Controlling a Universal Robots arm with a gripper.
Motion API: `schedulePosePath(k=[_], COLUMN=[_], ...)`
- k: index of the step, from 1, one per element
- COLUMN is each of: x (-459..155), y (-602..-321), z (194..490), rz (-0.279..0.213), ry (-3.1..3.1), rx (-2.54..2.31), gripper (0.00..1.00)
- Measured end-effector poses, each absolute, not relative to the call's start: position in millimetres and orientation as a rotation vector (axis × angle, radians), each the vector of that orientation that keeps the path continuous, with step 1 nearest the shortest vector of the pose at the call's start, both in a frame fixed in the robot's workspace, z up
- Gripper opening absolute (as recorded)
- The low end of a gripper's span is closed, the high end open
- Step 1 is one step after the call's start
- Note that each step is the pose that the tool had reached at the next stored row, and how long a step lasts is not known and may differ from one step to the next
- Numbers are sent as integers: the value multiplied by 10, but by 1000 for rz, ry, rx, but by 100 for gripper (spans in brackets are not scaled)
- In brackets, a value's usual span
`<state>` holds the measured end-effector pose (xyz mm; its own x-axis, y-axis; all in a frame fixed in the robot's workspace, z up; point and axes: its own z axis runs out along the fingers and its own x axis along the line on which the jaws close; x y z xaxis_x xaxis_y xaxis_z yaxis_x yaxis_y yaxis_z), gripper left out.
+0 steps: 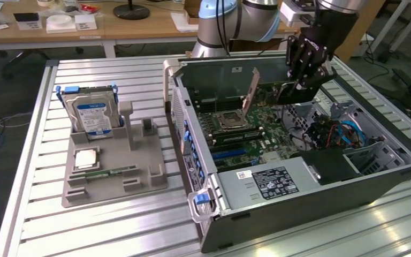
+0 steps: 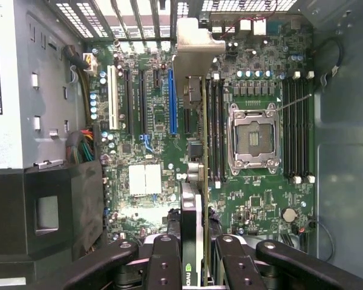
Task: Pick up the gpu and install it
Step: 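Insert the gpu into the slot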
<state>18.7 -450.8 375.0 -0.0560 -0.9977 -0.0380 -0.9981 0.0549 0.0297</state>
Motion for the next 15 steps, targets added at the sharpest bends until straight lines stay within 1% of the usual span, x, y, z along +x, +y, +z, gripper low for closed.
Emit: schedulePosePath(k=[15], x=[162], y=[-4508], z=[3741], rz=[76], ry=[2276], rx=[-2153], gripper=[27])
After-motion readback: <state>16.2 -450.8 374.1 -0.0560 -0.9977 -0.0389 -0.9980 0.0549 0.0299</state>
